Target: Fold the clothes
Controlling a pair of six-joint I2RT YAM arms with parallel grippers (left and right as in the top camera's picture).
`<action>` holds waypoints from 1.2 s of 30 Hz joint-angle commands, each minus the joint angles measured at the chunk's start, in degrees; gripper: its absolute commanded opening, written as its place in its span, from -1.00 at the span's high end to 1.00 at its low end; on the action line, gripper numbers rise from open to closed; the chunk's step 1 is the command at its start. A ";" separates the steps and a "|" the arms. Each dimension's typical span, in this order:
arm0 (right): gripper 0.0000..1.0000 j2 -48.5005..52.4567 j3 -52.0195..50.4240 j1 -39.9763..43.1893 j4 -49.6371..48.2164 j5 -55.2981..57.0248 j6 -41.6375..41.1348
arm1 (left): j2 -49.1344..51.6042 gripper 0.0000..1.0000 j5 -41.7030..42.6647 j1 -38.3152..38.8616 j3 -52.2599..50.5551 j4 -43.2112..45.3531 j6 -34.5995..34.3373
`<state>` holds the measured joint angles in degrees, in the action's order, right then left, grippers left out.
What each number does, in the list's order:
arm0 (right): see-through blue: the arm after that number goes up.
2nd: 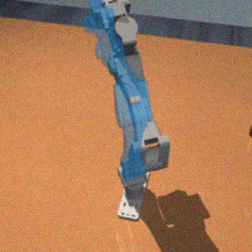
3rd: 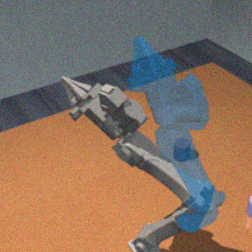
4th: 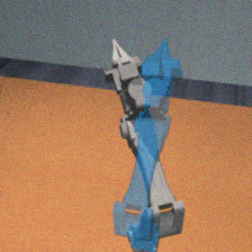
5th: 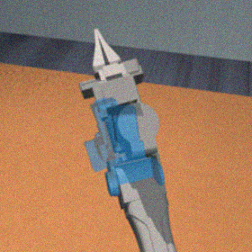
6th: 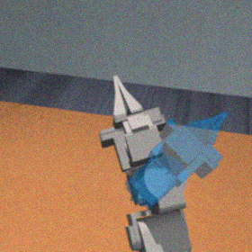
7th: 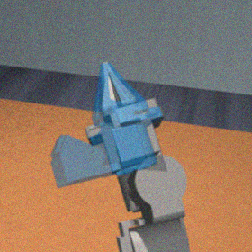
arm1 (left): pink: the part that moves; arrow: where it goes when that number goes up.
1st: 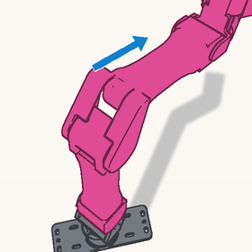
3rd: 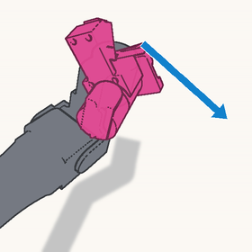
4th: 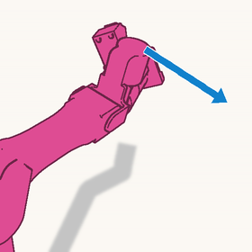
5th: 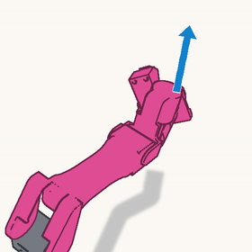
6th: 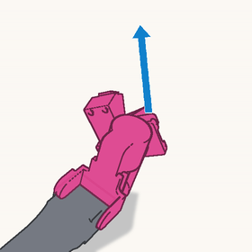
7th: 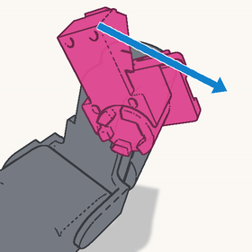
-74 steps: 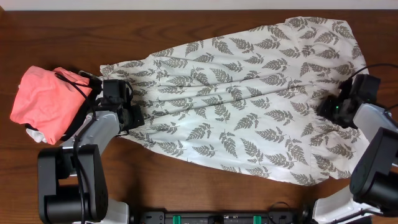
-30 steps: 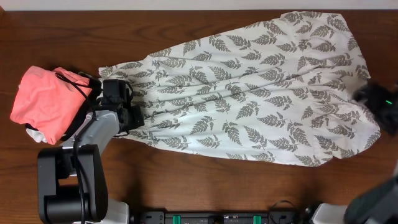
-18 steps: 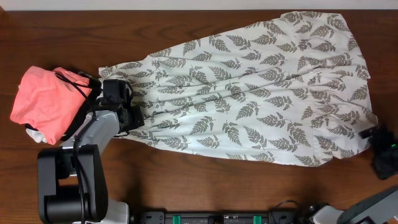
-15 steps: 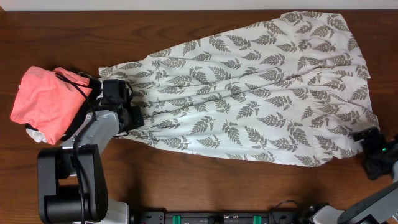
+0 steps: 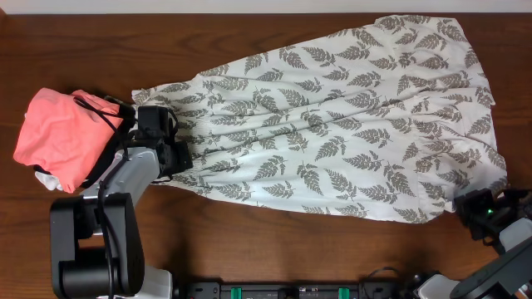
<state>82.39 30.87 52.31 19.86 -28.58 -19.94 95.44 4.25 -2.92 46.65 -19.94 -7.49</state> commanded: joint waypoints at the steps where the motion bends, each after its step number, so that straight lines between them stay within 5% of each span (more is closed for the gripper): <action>1: 0.97 -3.93 5.29 -0.74 2.89 -2.93 -1.22 | 1.86 0.85 -1.92 -0.66 -1.42 -1.88 -0.11; 8: 0.97 -9.01 20.83 -13.81 17.38 2.29 8.00 | 1.88 0.87 -1.92 -0.66 -1.42 -1.88 -0.11; 13: 0.97 -8.04 23.15 -28.15 20.04 6.21 10.86 | 1.88 0.85 -1.90 -0.66 -1.42 -2.05 -0.11; 19: 0.35 -2.10 22.86 -41.29 19.63 16.52 10.86 | 1.88 0.85 -1.90 -0.66 -1.42 -2.71 -0.11; 27: 0.20 0.52 22.86 -41.03 22.51 25.99 10.80 | 1.86 0.85 -0.63 -0.66 -1.42 -2.73 -0.09; 36: 0.21 -1.49 22.84 -31.01 24.79 23.23 7.43 | 1.86 0.85 -0.66 -0.66 -1.42 -2.73 -0.09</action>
<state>82.24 53.82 18.68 43.90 -4.67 -10.48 95.42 4.29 -2.96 46.81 -20.80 -7.49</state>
